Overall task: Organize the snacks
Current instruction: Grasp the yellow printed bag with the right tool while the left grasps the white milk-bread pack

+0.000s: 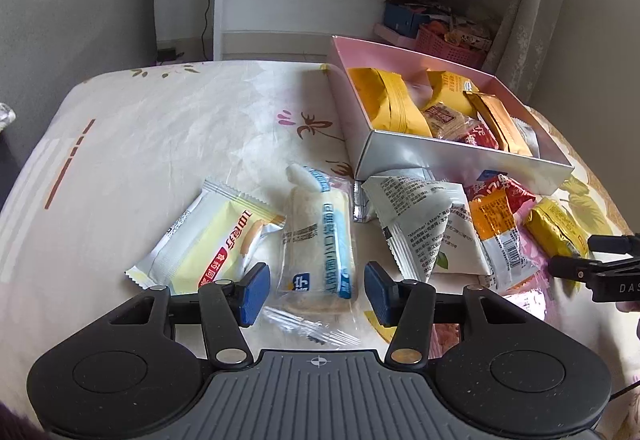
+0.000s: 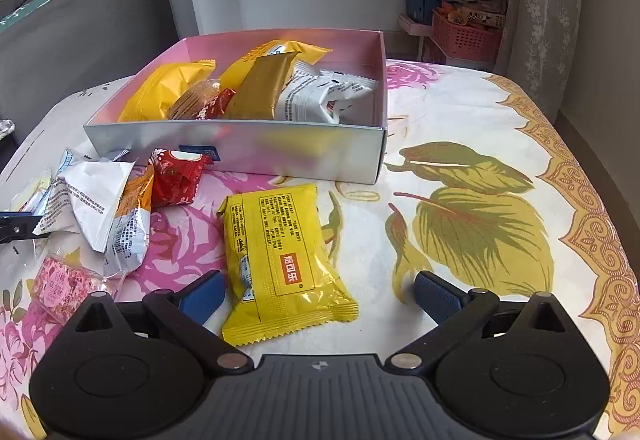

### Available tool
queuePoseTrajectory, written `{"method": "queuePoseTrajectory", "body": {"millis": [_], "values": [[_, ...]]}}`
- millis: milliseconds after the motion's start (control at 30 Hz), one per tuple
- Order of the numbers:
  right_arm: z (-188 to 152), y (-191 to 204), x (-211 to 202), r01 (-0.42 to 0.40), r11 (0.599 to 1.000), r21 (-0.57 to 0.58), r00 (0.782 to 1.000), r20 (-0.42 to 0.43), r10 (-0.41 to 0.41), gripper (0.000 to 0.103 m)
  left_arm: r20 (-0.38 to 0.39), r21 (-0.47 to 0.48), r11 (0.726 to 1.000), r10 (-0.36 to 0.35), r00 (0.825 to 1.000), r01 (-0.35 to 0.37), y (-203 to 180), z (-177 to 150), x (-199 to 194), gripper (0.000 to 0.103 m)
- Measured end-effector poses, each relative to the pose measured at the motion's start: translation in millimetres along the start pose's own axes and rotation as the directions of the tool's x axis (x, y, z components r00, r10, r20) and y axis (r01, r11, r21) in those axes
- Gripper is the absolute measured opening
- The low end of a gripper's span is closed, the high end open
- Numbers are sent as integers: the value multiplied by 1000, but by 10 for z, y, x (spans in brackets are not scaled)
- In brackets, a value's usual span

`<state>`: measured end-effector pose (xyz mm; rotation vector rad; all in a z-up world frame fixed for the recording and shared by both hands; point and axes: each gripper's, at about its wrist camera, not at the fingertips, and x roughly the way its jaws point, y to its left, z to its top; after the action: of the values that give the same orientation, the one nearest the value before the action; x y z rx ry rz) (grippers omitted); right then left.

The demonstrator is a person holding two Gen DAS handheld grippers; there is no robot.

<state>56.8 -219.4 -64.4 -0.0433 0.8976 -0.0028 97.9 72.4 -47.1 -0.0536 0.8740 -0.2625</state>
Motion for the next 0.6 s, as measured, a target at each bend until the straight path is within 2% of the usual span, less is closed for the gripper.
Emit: {"method": "queuePoseTrajectory", "body": {"millis": [267,367,467,567,600], "values": [[-51,110,42,-35,998,-44,996,77,39,96,48,87,996,15,999,-19,-91,-45,45,49],[-66,120,25,-49,997,-58,994,100,55,89,61,73,997,9,998,-13,-67,-48,41,48],[-65,116,-1,-41,998,-53,992,115,47,77,56,44,999,18,998,-21,-33,-23,35,38],[-34,127,-13,-36,998,-48,991,124,42,55,40,-15,1000,12,999,-11,3,11,22,33],[-18,140,-18,-41,998,-52,991,124,47,44,32,-37,999,12,999,-11,9,24,17,32]]}}
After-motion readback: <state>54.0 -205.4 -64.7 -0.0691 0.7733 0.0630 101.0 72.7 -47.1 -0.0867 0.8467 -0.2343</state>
